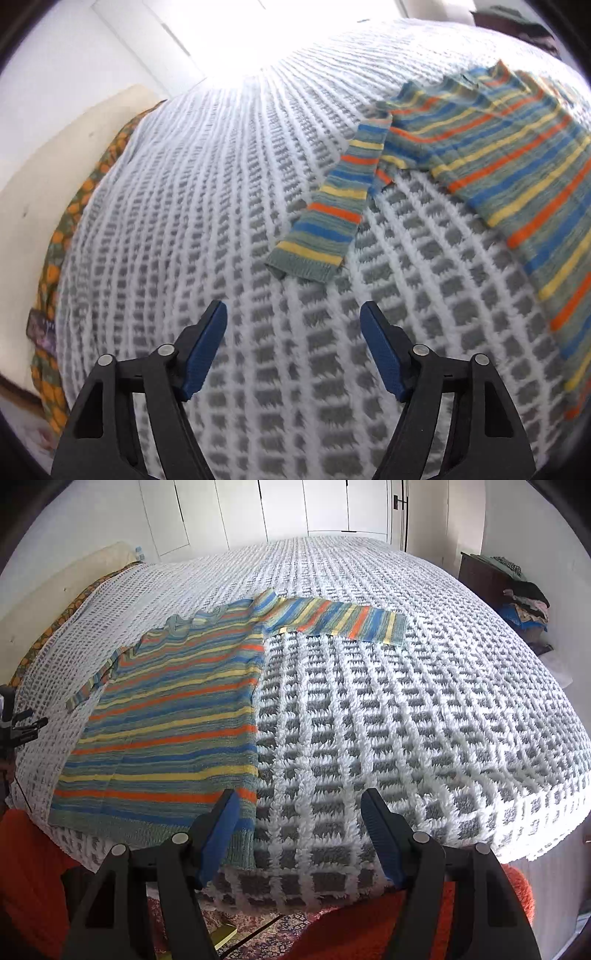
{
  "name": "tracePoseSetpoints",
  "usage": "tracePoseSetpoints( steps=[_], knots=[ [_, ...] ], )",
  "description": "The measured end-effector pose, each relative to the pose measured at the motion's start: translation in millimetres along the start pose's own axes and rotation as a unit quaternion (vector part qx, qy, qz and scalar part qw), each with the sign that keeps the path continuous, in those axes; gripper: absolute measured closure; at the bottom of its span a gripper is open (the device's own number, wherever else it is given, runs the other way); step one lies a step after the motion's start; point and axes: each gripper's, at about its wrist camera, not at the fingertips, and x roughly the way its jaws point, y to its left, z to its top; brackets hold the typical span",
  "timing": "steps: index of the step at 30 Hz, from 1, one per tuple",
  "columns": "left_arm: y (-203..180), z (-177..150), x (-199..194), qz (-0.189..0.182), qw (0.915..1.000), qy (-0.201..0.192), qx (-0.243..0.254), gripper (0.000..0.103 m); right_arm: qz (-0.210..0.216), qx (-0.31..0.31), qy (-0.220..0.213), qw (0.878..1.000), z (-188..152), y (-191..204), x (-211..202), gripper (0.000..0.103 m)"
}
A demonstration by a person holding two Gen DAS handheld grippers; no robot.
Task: Fold small clothes
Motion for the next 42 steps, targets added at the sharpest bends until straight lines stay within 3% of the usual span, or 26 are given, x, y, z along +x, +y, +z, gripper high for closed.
tracePoseSetpoints(
  steps=[1, 4, 7, 9, 10, 11, 12, 14, 16, 18, 20, 23, 25, 28, 29, 30, 31, 32, 35, 39, 42],
  knots=[
    [3.5, 3.6, 14.3, -0.013, 0.9996, 0.007, 0.025, 0.037, -0.001, 0.000, 0.003, 1.000, 1.7, 2.3, 2.7, 0.035],
    [-6.4, 9.3, 39.6, -0.025, 0.9965, 0.019, 0.078, 0.040, -0.006, 0.001, 0.011, 1.000, 5.0, 12.1, 10.2, 0.035],
    [-16.3, 17.2, 65.7, -0.018, 0.9961, 0.032, 0.080, 0.041, -0.010, -0.002, 0.020, 1.000, 5.7, 18.9, 19.0, 0.035],
    [-16.0, 22.5, 77.8, -0.025, 0.9971, 0.037, 0.062, 0.047, -0.012, -0.008, 0.027, 1.000, 5.4, 23.3, 23.1, 0.035],
    [-14.6, 24.2, 81.6, -0.040, 0.9970, 0.042, 0.052, 0.067, -0.013, -0.012, 0.030, 0.999, 6.1, 25.0, 24.5, 0.035],
    [-12.6, 25.7, 83.8, -0.059, 0.9961, 0.048, 0.044, 0.103, -0.014, -0.017, 0.033, 0.999, 6.1, 26.9, 25.8, 0.035],
    [-10.2, 26.3, 83.5, -0.081, 0.9947, 0.053, 0.034, 0.099, -0.015, -0.021, 0.035, 0.999, 6.6, 28.3, 27.2, 0.035],
    [-3.1, 29.9, 71.7, -0.091, 0.9952, 0.032, 0.015, 0.102, -0.017, -0.026, 0.036, 0.999, 6.6, 30.1, 28.6, 0.035],
    [18.2, 38.0, 58.9, -0.135, 0.9898, 0.022, -0.040, 0.102, -0.017, -0.025, 0.038, 0.999, 6.0, 29.7, 29.7, 0.035],
    [46.3, 48.7, 43.8, -0.175, 0.9790, 0.006, -0.105, 0.102, -0.017, -0.020, 0.039, 0.999, 5.3, 27.6, 30.1, 0.035],
    [81.6, 61.0, 37.4, -0.191, 0.9659, -0.006, -0.175, 0.102, -0.015, -0.014, 0.043, 0.999, 4.9, 24.8, 31.7, 0.035],
    [133.5, 68.6, 63.1, -0.174, 0.9440, 0.020, -0.280, 0.102, -0.011, -0.002, 0.049, 0.999, 5.9, 20.8, 35.4, 0.035],
    [162.1, 57.6, 97.5, -0.139, 0.9226, 0.069, -0.353, 0.100, -0.010, 0.003, 0.049, 0.999, 7.1, 18.6, 36.1, 0.035],
    [188.9, 11.9, 153.4, -0.161, 0.8435, 0.161, -0.487, 0.096, -0.012, 0.001, 0.051, 0.999, 6.5, 19.7, 36.0, 0.035],
    [191.4, -2.9, 160.8, -0.163, 0.8237, 0.179, -0.513, 0.088, -0.012, -0.001, 0.053, 0.999, 6.2, 20.2, 35.9, 0.035],
    [192.0, -15.0, 162.8, -0.162, 0.8108, 0.189, -0.530, 0.079, -0.012, -0.001, 0.053, 0.999, 5.9, 20.4, 35.6, 0.035],
    [191.0, -27.1, 160.3, -0.169, 0.8001, 0.186, -0.545, 0.062, -0.013, 0.000, 0.052, 0.999, 5.6, 20.4, 35.0, 0.035],
    [188.8, -36.6, 154.0, -0.181, 0.7940, 0.173, -0.554, 0.050, -0.013, 0.001, 0.050, 0.999, 5.2, 20.5, 34.5, 0.035],
    [178.5, -50.8, 132.1, -0.210, 0.7983, 0.138, -0.548, 0.041, -0.011, 0.006, 0.050, 0.999, 5.8, 19.0, 36.5, 0.035],
    [157.8, -54.1, 117.5, -0.271, 0.7937, 0.116, -0.532, 0.026, -0.006, 0.003, 0.060, 0.998, 6.5, 20.6, 42.8, 0.035],
    [138.2, -46.6, 116.7, -0.270, 0.8082, 0.133, -0.506, 0.026, -0.008, -0.003, 0.057, 0.998, 6.6, 23.3, 41.5, 0.035]
  ],
)
